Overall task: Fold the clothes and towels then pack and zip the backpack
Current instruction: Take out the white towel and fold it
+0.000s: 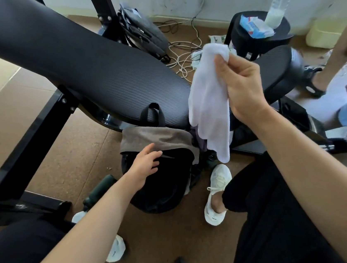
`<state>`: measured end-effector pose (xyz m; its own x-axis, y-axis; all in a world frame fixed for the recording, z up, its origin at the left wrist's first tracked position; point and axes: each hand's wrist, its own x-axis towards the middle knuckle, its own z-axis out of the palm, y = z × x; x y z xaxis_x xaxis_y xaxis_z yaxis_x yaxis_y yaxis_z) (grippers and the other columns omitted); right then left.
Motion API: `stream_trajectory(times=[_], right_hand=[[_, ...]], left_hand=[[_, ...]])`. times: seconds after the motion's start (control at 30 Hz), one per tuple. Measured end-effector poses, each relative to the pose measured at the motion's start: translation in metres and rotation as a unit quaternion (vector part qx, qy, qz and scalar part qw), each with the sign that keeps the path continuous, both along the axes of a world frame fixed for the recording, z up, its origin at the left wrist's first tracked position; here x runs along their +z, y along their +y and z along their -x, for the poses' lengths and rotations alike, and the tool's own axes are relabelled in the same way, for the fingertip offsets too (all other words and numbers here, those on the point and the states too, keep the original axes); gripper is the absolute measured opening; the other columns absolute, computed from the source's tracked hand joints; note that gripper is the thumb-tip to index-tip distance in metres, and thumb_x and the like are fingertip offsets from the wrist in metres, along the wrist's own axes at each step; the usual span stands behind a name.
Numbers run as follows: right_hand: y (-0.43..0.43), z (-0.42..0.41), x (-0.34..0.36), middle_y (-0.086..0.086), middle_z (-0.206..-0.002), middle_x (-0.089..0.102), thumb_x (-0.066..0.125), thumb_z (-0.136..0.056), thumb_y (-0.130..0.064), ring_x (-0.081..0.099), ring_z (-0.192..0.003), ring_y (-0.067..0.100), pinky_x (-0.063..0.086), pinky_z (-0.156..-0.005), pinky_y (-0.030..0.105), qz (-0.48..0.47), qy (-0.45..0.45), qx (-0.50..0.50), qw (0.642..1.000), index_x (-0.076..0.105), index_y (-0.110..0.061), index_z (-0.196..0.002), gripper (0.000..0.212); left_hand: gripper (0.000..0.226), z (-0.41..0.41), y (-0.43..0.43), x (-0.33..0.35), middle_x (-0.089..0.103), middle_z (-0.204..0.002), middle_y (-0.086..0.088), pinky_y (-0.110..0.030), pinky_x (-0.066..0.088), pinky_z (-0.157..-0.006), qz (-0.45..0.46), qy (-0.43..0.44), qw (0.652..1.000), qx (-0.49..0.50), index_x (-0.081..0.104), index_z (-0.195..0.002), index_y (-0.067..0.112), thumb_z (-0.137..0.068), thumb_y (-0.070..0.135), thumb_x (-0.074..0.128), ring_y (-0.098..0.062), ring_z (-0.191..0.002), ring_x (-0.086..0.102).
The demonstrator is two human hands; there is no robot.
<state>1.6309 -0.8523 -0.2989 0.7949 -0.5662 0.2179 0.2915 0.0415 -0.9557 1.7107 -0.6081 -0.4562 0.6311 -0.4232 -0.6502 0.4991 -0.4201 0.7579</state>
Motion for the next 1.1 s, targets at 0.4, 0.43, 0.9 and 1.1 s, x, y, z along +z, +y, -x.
stream_trajectory(times=[0.4,0.43,0.9,1.1], right_hand=[[0.083,0.018,0.013,0.031,-0.092,0.068,0.065,-0.098,-0.023,0.058,-0.085,0.023,0.048,-0.077,0.039,0.131,0.135,0.281,0.941,0.072,0.006,-0.107,0.032],[0.092,0.02,0.008,0.041,-0.092,0.062,0.068,-0.095,-0.032,0.054,-0.083,0.025,0.044,-0.075,0.042,0.147,0.139,0.298,0.933,0.07,0.011,-0.104,0.044],[0.167,0.071,-0.047,0.0,-0.068,0.062,0.068,-0.097,-0.03,0.05,-0.061,0.015,0.041,-0.06,0.022,0.214,0.226,0.413,0.856,0.076,-0.013,-0.091,0.02],[0.159,0.09,-0.089,0.0,-0.08,0.068,0.083,-0.084,-0.03,0.06,-0.073,0.007,0.047,-0.068,0.027,0.206,0.32,0.431,0.818,0.069,-0.014,-0.095,0.024]], left_hand=[[0.069,0.038,0.031,0.115,0.066,-0.135,-0.005,-0.036,0.055,-0.099,0.189,-0.263,0.942,-0.09,0.05,-0.145,0.021,-0.085,0.012,0.082,-0.02,-0.123,0.065],[0.054,0.041,0.035,0.123,0.073,-0.124,-0.004,-0.034,0.057,-0.093,0.191,-0.266,0.94,-0.095,0.059,-0.136,0.015,-0.087,0.009,0.08,-0.02,-0.115,0.069],[0.019,0.082,0.123,0.103,0.068,-0.084,0.009,-0.019,0.049,-0.066,0.049,-0.321,0.916,-0.236,0.069,-0.095,0.017,-0.084,0.026,0.082,-0.004,-0.075,0.062],[0.041,0.109,0.156,0.066,0.05,-0.06,0.016,-0.012,0.036,-0.057,-0.005,-0.364,0.928,-0.075,0.05,-0.067,0.031,-0.096,0.011,0.07,-0.003,-0.058,0.045]])
